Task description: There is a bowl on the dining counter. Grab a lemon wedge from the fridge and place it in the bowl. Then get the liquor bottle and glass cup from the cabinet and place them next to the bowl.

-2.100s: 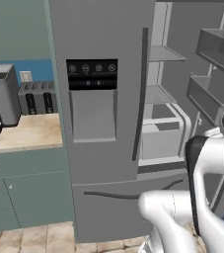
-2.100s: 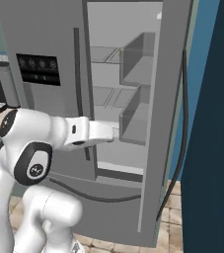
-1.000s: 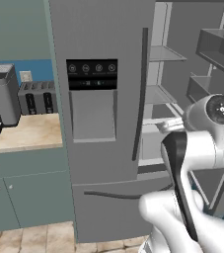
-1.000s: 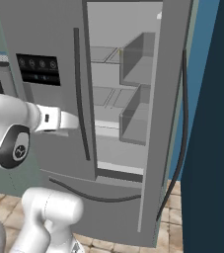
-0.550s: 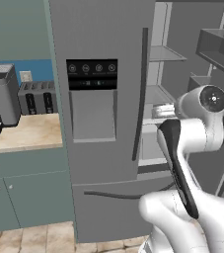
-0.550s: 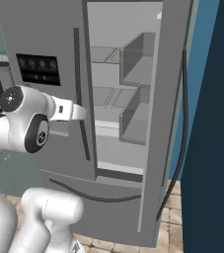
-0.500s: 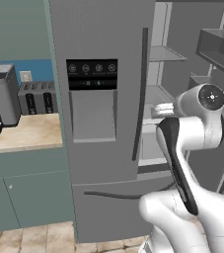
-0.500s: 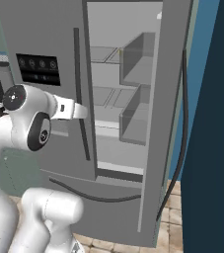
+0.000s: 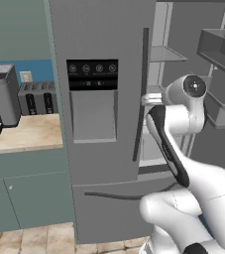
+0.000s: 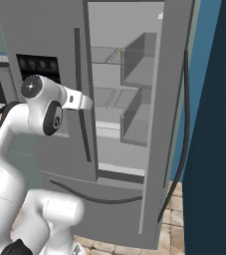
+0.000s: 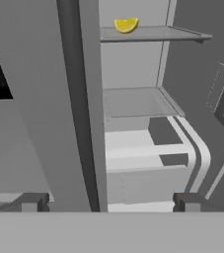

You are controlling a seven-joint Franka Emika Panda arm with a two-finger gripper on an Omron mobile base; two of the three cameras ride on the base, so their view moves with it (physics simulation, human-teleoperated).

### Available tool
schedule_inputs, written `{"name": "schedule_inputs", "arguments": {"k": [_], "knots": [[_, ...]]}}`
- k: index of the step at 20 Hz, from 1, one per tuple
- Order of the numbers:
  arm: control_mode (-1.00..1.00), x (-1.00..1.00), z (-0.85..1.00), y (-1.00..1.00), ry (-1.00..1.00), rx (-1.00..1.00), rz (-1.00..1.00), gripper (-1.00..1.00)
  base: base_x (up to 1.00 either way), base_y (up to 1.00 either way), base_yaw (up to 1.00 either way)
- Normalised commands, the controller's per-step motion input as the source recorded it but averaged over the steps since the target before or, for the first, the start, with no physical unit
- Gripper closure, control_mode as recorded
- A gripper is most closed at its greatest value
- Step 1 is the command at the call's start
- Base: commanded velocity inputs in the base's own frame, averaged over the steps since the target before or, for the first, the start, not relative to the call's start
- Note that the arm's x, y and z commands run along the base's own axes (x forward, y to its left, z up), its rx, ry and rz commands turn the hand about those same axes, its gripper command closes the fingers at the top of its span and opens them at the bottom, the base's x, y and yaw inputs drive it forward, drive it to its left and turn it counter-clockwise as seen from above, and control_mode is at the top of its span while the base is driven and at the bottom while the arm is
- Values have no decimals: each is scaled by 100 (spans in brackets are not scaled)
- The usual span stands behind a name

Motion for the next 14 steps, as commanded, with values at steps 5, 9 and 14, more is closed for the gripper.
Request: {"name": "schedule_inputs", "arguments": {"k": [5, 9, 14], "knots": [[-100, 48, 0, 14, 0, 2, 0, -100, 0, 0, 0], [-100, 53, 0, 19, 0, 2, 0, -100, 0, 0, 0], [-100, 48, 0, 4, 0, 3, 0, -100, 0, 0, 0]]}}
